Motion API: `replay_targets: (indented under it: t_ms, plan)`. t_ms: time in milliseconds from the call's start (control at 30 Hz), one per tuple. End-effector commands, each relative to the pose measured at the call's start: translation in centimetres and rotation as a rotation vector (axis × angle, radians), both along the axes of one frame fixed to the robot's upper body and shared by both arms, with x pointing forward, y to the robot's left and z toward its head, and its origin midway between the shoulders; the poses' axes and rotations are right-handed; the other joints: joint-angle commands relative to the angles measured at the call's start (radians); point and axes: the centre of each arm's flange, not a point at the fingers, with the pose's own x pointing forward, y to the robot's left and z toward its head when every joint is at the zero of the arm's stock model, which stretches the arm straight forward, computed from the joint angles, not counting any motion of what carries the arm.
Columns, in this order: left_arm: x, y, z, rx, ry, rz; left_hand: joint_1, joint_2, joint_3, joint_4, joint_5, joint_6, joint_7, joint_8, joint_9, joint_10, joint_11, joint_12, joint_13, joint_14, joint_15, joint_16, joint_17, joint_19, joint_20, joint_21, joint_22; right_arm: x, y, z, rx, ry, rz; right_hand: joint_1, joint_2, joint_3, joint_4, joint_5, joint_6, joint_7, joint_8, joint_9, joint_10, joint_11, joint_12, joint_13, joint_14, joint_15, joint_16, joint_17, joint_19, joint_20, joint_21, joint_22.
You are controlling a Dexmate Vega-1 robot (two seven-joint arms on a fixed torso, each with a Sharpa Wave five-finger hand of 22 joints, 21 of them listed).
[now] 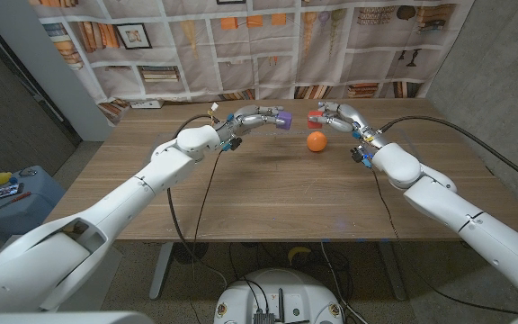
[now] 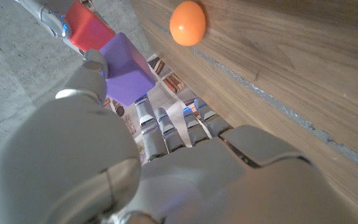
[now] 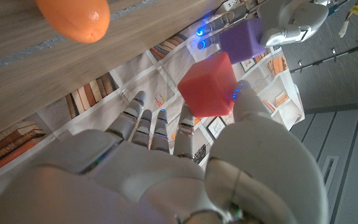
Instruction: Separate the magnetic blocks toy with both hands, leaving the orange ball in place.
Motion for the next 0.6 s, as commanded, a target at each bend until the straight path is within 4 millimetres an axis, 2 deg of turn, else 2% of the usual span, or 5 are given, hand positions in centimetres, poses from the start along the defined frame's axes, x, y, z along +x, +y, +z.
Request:
replay_targets:
  t_ms: [33, 600]
  plan:
    - [-1.2, 1.6, 1.7, 0.172, -0.086, 0.132, 0.042, 0.056, -0.002, 0.002, 0.003, 0.269, -0.013, 0.015, 0.042, -0.002, 0.003, 0.0, 0.004, -0.006, -0.042, 0.003, 0.002, 0.001, 0.001, 0.006, 0.002, -0.6, -0.5, 0.3, -0.135, 0.008, -0.111, 0.028, 0.027, -0.007, 0.001, 0.001, 0.091, -0.08, 0.01, 0.003, 0.003, 0.0, -0.003, 0.001, -0.008, 0.003, -0.003, 0.004, 0.003, -0.002, 0.0, 0.002]
    - [-2.1, 2.7, 2.6, 0.357, -0.137, 0.258, 0.042, 0.055, -0.007, 0.002, 0.003, 0.26, -0.017, 0.013, 0.042, -0.003, -0.001, 0.001, 0.003, -0.004, -0.047, 0.004, 0.002, 0.003, -0.004, 0.007, 0.002, -1.3, -0.1, 0.3, -0.303, 0.034, -0.216, 0.033, 0.032, -0.011, 0.0, 0.001, 0.09, -0.084, 0.01, 0.001, 0.001, -0.006, -0.012, 0.001, -0.015, -0.003, -0.007, 0.007, -0.001, -0.005, -0.004, 0.002]
